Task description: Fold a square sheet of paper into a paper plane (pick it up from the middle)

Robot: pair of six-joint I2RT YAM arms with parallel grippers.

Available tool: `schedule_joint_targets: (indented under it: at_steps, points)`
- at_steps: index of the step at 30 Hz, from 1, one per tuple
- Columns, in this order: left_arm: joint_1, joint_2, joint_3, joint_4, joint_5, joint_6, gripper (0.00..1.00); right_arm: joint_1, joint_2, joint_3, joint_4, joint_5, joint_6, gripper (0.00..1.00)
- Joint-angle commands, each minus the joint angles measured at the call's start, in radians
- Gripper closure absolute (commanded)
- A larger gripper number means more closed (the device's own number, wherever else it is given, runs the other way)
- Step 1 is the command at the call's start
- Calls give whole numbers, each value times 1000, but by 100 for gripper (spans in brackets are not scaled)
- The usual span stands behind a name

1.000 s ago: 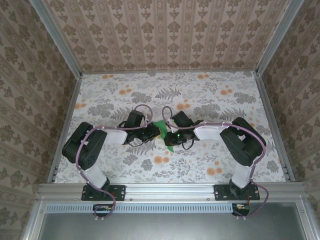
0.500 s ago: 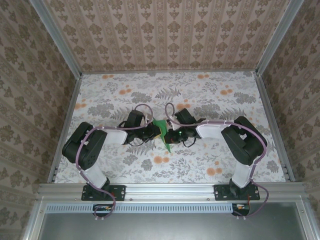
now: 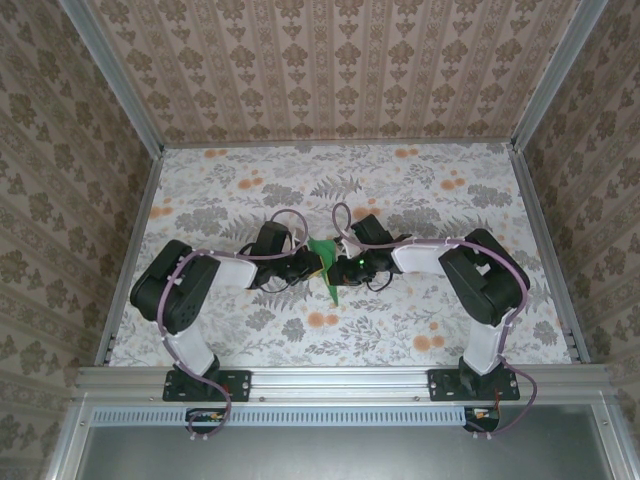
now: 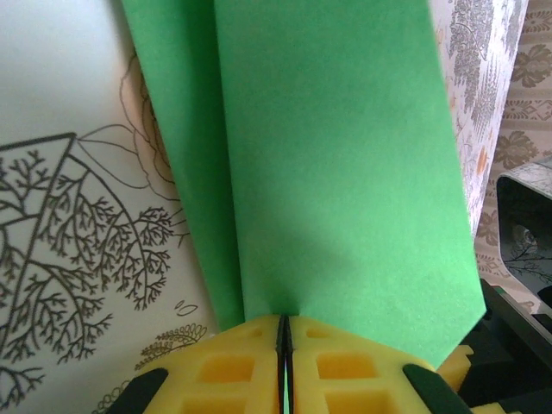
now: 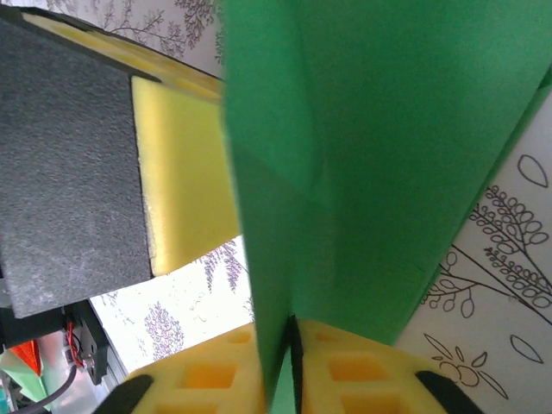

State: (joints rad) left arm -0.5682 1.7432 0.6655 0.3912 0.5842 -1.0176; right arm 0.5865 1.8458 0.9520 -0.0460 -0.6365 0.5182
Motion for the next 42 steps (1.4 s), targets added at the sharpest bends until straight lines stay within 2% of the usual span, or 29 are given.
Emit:
schedule_joint_targets:
  at_steps: [1, 7, 13, 18, 29, 35, 42]
  points:
    - [-3, 19, 20, 18, 9, -6, 89, -4, 7, 29, -51, 4, -22, 76]
    - [-2, 26, 25, 8, 6, -5, 89, 5, -34, 16, -57, 53, -37, 71]
    - [-2, 26, 31, 2, 9, -4, 89, 45, -77, 17, -113, 215, -78, 69]
    - [-2, 26, 34, 0, 10, -4, 89, 95, -111, 23, -149, 353, -81, 63]
    - [-2, 23, 36, -3, 13, -7, 89, 174, -86, 80, -223, 573, -122, 62]
    - [-2, 18, 40, -2, 17, -7, 89, 226, -89, 88, -230, 673, -146, 52]
    - [-5, 7, 40, 0, 21, -12, 89, 266, -57, 114, -241, 779, -154, 46]
